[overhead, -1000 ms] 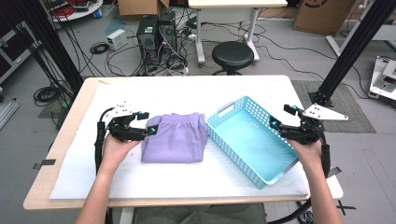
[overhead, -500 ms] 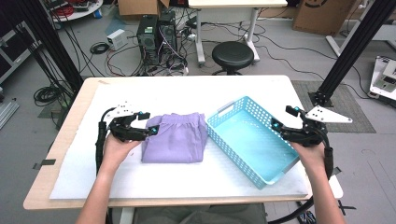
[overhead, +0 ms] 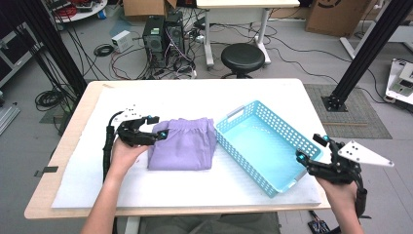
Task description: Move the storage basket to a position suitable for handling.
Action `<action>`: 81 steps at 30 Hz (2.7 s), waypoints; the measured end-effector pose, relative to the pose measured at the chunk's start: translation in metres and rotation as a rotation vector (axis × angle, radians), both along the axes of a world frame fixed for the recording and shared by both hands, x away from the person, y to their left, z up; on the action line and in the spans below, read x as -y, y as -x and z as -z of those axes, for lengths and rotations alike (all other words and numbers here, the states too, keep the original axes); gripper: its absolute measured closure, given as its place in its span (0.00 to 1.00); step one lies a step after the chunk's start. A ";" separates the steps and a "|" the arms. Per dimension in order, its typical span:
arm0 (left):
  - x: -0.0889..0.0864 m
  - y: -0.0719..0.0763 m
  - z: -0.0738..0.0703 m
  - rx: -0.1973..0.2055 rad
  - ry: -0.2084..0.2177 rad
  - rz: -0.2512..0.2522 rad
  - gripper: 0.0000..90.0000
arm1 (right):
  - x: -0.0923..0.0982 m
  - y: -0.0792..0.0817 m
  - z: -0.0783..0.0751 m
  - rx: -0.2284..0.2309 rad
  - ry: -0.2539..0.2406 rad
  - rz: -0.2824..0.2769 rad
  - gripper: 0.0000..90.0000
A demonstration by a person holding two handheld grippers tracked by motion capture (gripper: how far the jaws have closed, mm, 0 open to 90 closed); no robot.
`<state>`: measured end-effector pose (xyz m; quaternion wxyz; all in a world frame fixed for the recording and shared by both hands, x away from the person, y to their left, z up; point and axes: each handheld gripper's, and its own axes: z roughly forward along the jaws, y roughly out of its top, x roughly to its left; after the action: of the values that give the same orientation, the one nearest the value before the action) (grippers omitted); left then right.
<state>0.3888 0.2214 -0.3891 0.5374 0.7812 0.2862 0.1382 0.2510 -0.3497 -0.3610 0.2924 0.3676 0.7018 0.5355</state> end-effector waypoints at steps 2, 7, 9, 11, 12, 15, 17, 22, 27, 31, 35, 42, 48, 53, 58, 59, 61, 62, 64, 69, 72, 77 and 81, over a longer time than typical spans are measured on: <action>0.001 -0.002 0.001 -0.007 0.002 0.001 0.32 | -0.002 0.021 0.009 -0.004 -0.006 0.022 0.23; 0.003 -0.004 0.000 -0.014 0.007 0.006 0.32 | -0.008 0.050 0.020 -0.020 0.012 0.044 0.23; 0.004 -0.004 -0.001 -0.009 0.010 0.010 0.32 | -0.009 0.059 0.024 -0.032 0.010 0.049 0.23; 0.004 -0.005 -0.002 -0.007 0.010 0.012 0.32 | -0.011 0.069 0.028 -0.043 0.012 0.048 0.23; 0.005 -0.005 -0.002 -0.008 0.014 0.012 0.32 | -0.011 0.073 0.031 -0.049 0.021 0.044 0.23; 0.005 -0.006 -0.001 -0.008 0.012 0.013 0.32 | -0.014 0.082 0.039 -0.082 0.017 0.036 0.23; 0.005 -0.007 -0.002 -0.007 0.016 0.013 0.32 | -0.017 0.085 0.045 -0.102 0.029 0.041 0.23; 0.007 -0.009 -0.003 -0.001 0.017 0.018 0.32 | -0.021 0.089 0.059 -0.136 0.055 0.040 0.23; 0.010 -0.011 -0.002 -0.004 0.009 0.021 0.32 | -0.030 0.087 0.069 -0.172 0.080 0.022 0.23; 0.011 -0.010 -0.002 -0.006 0.006 0.021 0.32 | -0.044 0.084 0.072 -0.174 0.106 0.047 0.22; 0.012 -0.009 -0.003 -0.004 -0.001 0.022 0.32 | -0.049 0.079 0.072 -0.171 0.117 0.094 0.22; 0.013 -0.009 -0.001 -0.010 -0.006 0.024 0.32 | -0.047 0.068 0.072 -0.197 0.101 0.160 0.22; 0.015 -0.009 0.000 -0.013 -0.009 0.025 0.32 | -0.042 0.062 0.072 -0.210 0.091 0.165 0.22; 0.017 -0.008 0.000 -0.012 -0.008 0.034 0.32 | -0.033 0.058 0.070 -0.210 0.078 0.200 0.29; 0.020 -0.009 0.001 -0.019 -0.010 0.046 0.32 | -0.030 0.054 0.071 -0.221 0.064 0.188 0.29; 0.020 -0.009 0.001 -0.021 -0.009 0.049 0.32 | -0.032 0.053 0.072 -0.219 0.071 0.188 0.29; 0.022 -0.009 0.001 -0.024 -0.003 0.056 0.32 | -0.034 0.052 0.072 -0.217 0.077 0.187 0.29; 0.023 -0.009 0.001 -0.020 -0.007 0.059 0.32 | -0.036 0.050 0.073 -0.220 0.080 0.190 0.29; 0.026 -0.008 0.002 -0.023 -0.009 0.065 0.32 | -0.040 0.045 0.072 -0.221 0.089 0.192 0.36; 0.029 -0.009 0.003 -0.030 -0.013 0.074 0.32 | -0.042 0.039 0.073 -0.221 0.083 0.201 0.42; 0.030 -0.009 0.003 -0.029 -0.019 0.074 0.32 | -0.044 0.034 0.072 -0.218 0.074 0.221 0.46; 0.032 -0.009 0.004 -0.033 -0.022 0.077 0.32 | -0.042 0.025 0.070 -0.216 0.042 0.273 0.50; 0.037 -0.009 0.005 -0.035 -0.014 0.091 0.32 | -0.037 0.014 0.071 -0.225 0.025 0.307 0.49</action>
<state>0.3979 0.1848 -0.3942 0.5325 0.7995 0.2588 0.1019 0.2373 -0.3126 -0.4319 0.2950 0.5240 0.6724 0.4315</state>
